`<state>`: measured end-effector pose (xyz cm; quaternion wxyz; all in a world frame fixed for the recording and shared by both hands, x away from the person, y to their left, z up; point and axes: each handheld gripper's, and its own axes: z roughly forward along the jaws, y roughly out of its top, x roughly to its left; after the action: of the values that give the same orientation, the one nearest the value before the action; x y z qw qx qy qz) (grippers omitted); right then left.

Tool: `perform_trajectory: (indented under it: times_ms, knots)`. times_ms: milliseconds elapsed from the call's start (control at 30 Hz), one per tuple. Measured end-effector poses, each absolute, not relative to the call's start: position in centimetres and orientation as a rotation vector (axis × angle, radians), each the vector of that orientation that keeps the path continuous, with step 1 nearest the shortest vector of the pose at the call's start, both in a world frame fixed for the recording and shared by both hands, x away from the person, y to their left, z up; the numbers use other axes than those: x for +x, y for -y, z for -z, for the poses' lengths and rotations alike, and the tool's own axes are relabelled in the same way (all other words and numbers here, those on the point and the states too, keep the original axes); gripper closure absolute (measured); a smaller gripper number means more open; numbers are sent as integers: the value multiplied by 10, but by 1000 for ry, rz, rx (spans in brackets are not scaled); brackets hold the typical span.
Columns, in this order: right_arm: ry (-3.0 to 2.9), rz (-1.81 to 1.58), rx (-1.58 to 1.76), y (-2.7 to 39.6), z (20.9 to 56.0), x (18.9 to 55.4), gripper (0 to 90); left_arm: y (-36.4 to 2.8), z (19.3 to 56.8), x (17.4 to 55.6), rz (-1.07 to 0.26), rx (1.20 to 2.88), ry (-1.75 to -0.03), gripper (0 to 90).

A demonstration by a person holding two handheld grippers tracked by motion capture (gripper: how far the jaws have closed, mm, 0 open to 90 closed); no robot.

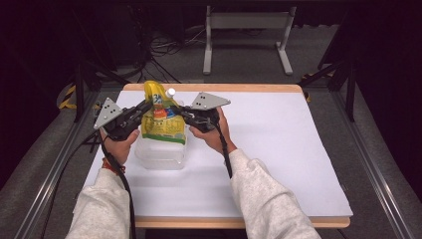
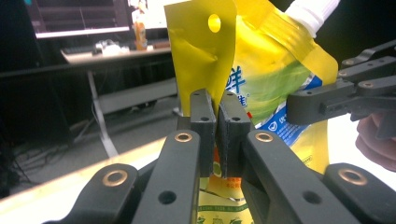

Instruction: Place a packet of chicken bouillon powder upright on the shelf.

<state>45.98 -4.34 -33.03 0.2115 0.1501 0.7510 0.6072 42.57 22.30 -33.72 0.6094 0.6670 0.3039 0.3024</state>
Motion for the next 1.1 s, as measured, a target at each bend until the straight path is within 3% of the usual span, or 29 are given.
perform_trajectory:
  times_ms: [300,733,1100]
  knots:
    - [-2053,-1698,416,42,323,462,900,-223,331,430,-715,1523,-693,852]
    - [-2079,-1683,439,43,339,473,900,-231,351,445,-613,1504,-685,836]
    - [-2069,-1680,425,41,336,470,900,-230,345,443,-647,1531,-671,833]
